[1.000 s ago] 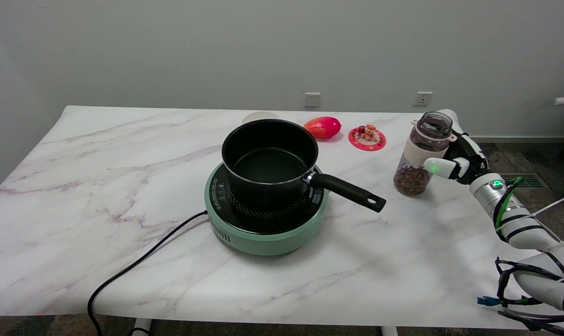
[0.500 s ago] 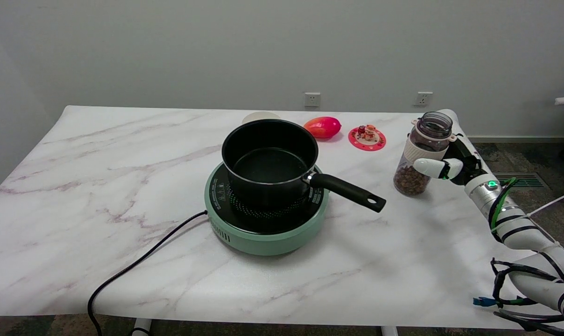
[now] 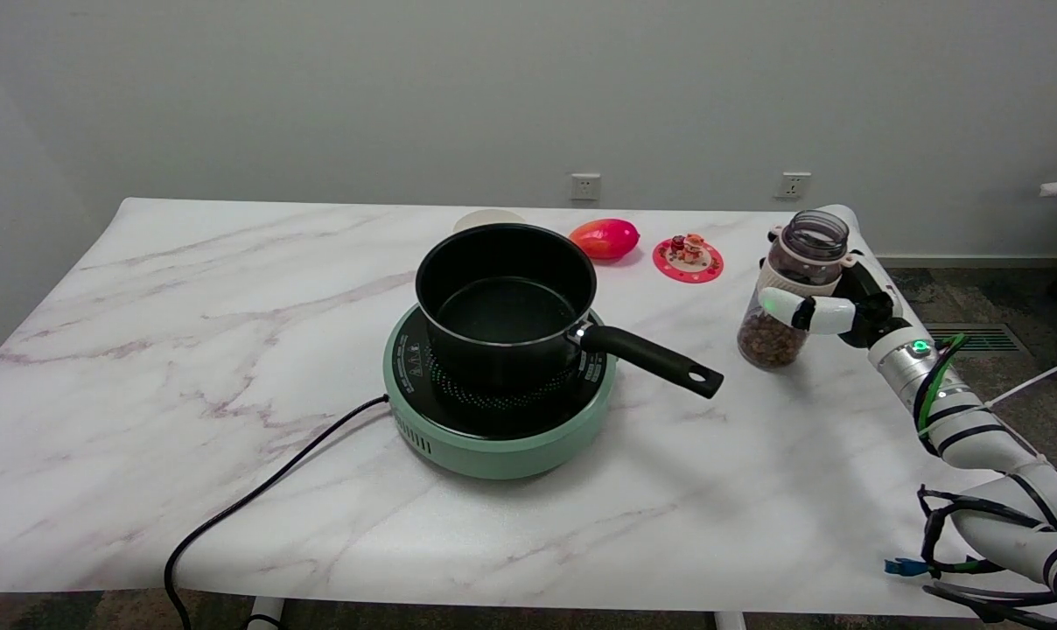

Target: Pick up the bottle.

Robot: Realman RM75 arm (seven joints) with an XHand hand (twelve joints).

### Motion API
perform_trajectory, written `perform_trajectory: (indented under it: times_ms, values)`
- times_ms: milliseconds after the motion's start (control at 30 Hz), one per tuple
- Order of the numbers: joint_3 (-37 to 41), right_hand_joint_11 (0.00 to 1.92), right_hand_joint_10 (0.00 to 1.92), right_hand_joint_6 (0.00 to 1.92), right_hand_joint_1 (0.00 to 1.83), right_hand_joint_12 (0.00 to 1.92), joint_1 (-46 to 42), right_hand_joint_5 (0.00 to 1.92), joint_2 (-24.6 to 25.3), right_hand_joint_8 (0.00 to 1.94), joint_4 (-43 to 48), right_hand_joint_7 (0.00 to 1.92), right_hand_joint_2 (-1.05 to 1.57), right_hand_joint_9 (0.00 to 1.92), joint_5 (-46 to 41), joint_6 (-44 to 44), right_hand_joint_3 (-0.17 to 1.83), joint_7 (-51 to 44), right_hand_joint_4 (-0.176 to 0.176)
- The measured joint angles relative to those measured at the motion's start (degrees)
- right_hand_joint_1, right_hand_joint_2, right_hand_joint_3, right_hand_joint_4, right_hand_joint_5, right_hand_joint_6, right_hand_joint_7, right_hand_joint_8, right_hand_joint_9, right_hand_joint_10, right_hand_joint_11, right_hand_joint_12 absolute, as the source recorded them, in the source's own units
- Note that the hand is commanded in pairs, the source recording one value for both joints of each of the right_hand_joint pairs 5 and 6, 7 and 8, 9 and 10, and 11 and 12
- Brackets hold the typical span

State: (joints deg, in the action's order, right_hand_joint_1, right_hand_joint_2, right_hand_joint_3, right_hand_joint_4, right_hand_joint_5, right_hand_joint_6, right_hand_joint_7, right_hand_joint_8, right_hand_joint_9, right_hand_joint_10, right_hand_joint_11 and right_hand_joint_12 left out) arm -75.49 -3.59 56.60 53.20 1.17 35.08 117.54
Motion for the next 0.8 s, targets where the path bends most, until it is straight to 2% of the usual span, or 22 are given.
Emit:
perform_trajectory:
  times_ms: [133,333,433,500,567,667,800]
  values:
    - [0.0,0.92,0.98,0.64,1.44,0.92,0.0,0.64,0.0,0.80,0.0,0.80,0.74,0.98,0.0,0.1,0.73,0.0,0.000]
    - [0.0,0.96,1.12,0.69,1.47,0.96,0.0,0.69,0.0,0.87,-0.1,0.87,0.85,1.12,0.0,0.2,0.61,0.0,0.000]
    - [0.0,0.99,1.17,0.76,1.47,0.99,0.0,0.76,0.0,1.04,-0.1,1.04,0.90,1.17,0.0,0.2,0.53,0.0,0.000]
    - [0.0,1.03,1.22,0.94,1.48,1.03,0.0,0.94,0.0,1.28,-0.2,1.28,0.93,1.22,0.0,0.2,0.61,0.0,0.000]
    - [0.1,1.11,1.33,1.11,1.45,1.11,0.0,1.11,0.1,1.43,-0.2,1.43,1.01,1.33,0.0,0.2,0.69,0.0,0.000]
    - [0.1,1.24,1.49,1.52,1.38,1.24,0.0,1.52,0.1,1.63,-0.2,1.63,1.27,1.49,0.0,0.2,0.51,0.0,0.000]
    - [0.2,1.29,1.52,1.75,1.29,1.29,0.1,1.75,0.1,1.78,-0.1,1.78,1.46,1.52,0.0,0.2,0.32,0.0,0.000]
